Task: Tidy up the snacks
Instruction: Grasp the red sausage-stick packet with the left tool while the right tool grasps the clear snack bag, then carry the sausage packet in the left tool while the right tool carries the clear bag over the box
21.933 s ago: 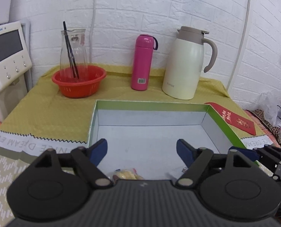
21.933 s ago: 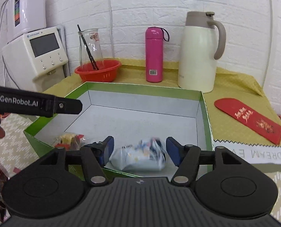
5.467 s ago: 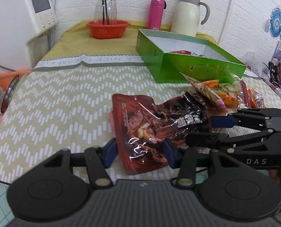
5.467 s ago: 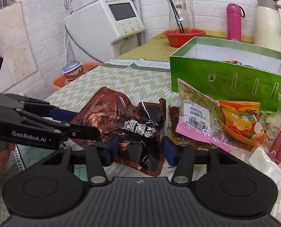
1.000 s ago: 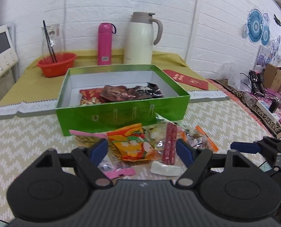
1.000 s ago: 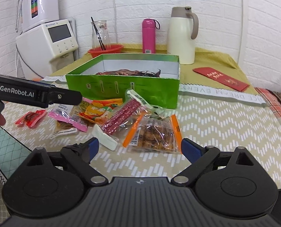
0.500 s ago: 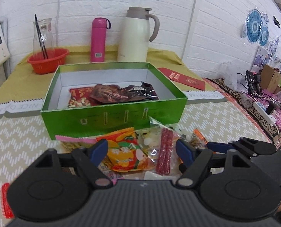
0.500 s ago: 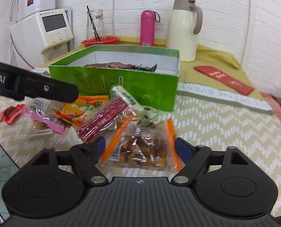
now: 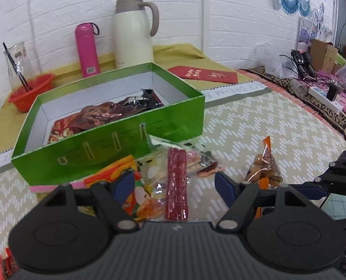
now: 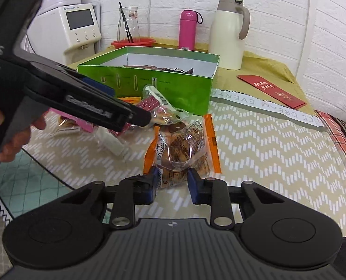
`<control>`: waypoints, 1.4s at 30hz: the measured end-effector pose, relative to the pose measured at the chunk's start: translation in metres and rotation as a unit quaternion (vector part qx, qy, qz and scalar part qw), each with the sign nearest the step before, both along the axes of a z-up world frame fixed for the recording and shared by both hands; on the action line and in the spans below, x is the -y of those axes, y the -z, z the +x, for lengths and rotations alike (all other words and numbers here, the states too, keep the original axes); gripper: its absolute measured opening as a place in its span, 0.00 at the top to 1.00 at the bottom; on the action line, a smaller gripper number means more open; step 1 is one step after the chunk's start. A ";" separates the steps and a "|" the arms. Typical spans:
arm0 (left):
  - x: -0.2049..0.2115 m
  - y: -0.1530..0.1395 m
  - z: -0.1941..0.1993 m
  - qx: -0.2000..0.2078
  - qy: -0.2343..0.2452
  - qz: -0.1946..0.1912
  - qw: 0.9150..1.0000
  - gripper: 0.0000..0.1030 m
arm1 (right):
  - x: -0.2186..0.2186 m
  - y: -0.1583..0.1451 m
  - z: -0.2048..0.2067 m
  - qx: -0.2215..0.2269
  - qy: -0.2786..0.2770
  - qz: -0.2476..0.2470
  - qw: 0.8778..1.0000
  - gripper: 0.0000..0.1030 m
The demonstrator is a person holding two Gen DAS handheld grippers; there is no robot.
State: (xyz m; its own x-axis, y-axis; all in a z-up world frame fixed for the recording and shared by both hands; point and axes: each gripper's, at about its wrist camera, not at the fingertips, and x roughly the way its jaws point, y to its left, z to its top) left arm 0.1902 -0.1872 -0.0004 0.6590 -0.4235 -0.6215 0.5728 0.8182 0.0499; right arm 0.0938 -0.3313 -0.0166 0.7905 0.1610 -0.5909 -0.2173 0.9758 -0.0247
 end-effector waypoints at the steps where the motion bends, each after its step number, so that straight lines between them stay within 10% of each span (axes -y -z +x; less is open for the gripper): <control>1: 0.004 0.002 0.001 0.003 0.001 0.009 1.000 0.34 | 0.000 0.000 -0.001 0.000 0.000 0.001 1.000 0.53; 17: 0.007 0.012 0.008 -0.001 0.003 0.018 1.000 0.57 | -0.002 0.000 0.004 0.008 0.003 -0.001 1.000 0.47; 21: -0.009 0.012 0.006 -0.009 0.010 -0.014 1.000 0.63 | -0.003 -0.001 0.004 0.014 0.003 0.004 1.000 0.31; 24: -0.017 0.010 0.004 -0.017 0.014 -0.028 0.999 0.63 | -0.006 -0.001 0.007 0.025 0.009 -0.001 1.000 0.00; 27: -0.019 0.010 0.003 -0.016 0.018 -0.035 0.999 0.48 | -0.009 0.001 0.013 0.023 0.014 -0.002 1.000 0.00; 38: -0.018 0.016 0.006 -0.017 0.031 -0.036 0.999 0.58 | -0.007 0.018 0.037 0.006 0.029 0.022 0.999 0.00; 42: -0.017 0.022 0.009 -0.014 0.026 -0.035 0.999 0.63 | -0.001 0.018 0.036 0.019 0.055 0.012 0.998 0.43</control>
State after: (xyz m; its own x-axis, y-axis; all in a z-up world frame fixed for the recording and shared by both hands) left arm 0.1990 -0.1705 -0.0229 0.6171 -0.5003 -0.6074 0.6151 0.7881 -0.0241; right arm 0.1295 -0.3299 -0.0345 0.8263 0.0861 -0.5567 -0.1085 0.9941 -0.0072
